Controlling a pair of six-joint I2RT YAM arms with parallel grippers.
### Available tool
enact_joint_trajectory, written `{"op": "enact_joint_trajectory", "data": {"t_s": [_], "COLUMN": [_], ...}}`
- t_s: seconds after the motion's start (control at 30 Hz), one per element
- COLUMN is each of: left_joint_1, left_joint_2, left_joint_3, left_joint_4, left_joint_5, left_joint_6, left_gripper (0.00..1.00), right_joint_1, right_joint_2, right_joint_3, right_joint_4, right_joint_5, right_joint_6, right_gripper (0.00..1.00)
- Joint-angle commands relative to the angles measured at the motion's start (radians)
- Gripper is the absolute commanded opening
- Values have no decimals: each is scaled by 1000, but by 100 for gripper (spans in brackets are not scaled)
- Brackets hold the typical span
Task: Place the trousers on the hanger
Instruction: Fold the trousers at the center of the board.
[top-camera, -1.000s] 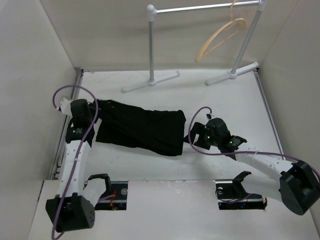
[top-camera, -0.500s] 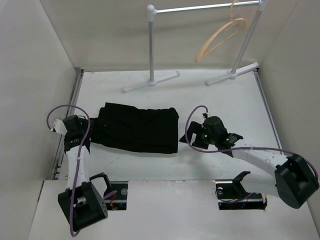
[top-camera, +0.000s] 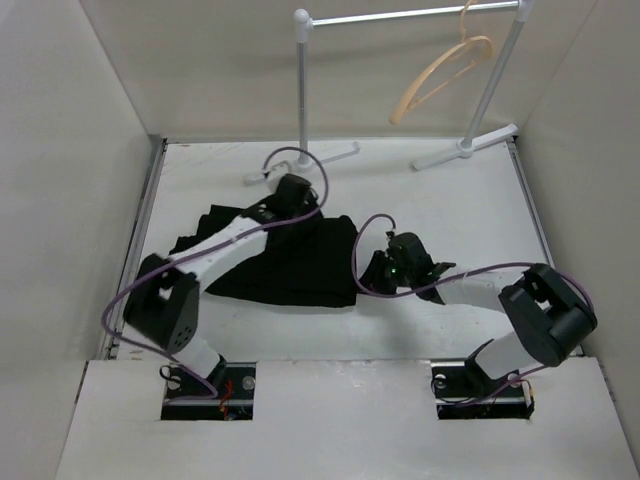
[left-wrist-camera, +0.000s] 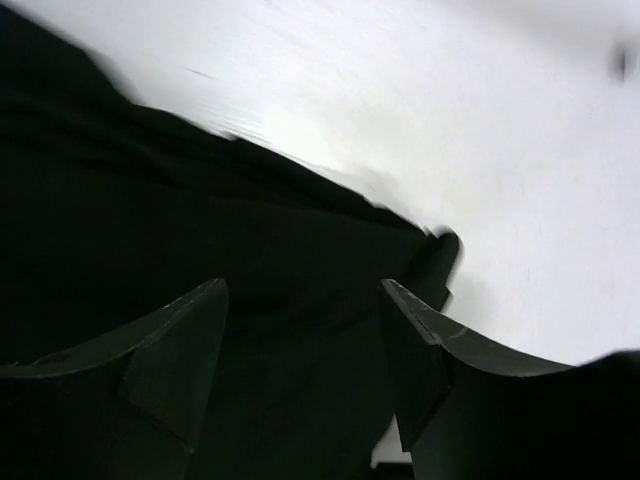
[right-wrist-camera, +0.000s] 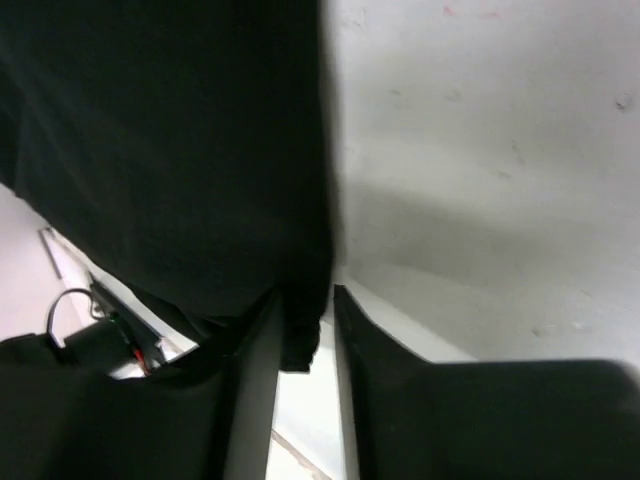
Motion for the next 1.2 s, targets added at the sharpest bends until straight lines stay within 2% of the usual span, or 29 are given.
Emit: {"op": "enact_joint_trajectory", "data": {"t_s": [0.0,0.13,0.2,0.23,0.27,0.33,0.37,0.43,0.53,0.57,0.63,0.67,0.73,0.8,0.97,1.0,1.07,1.1,1.17], "left_joint_1": [-85,-118,-124,-122,-119,-110,-107,-105,-95,-87,-73,-69,-61,-58,-59,-58,-56,-53,-38], "left_joint_2": [122,286,344,369,390,424,435,450,482,498,522,535,558,578,599,584,541,512,423], "left_joint_3": [145,263,300,313,325,354,366,388,412,418,432,440,454,461,452,452,452,454,443], "left_joint_4": [-18,-17,-12,-9,-8,-5,-3,-1,-1,-1,-1,0,8,17,75,83,87,88,88], "left_joint_5": [49,195,232,235,234,238,243,246,247,247,250,252,258,264,263,261,257,257,255], "left_joint_6": [57,62,68,71,72,72,72,77,86,86,86,86,94,95,98,94,92,92,92], "left_gripper": [59,58,58,58,58,58,58,58,57,57,57,57,57,56,54,54,54,55,58], "right_joint_1": [-2,-16,-22,-24,-27,-25,-24,-16,8,8,10,5,-1,-10,-11,-11,-11,-10,-8], "right_joint_2": [17,-4,-58,-89,-121,-170,-181,-173,-106,-71,0,29,72,83,-33,-72,-138,-175,-248], "right_joint_3": [-10,-66,-101,-113,-122,-126,-117,-86,-43,-31,-21,-23,-44,-76,-159,-170,-176,-175,-155], "right_joint_4": [144,155,144,135,121,98,92,92,101,103,117,132,173,201,187,168,115,79,-4], "right_joint_5": [-13,-8,21,28,33,21,1,-37,-44,-39,-34,-31,-25,-25,36,50,79,93,110], "right_joint_6": [46,64,66,64,63,54,42,28,34,40,55,64,92,121,164,170,175,167,150], "right_gripper": [26,8,10,16,27,58,67,77,80,78,68,58,33,20,17,18,29,38,64]}}
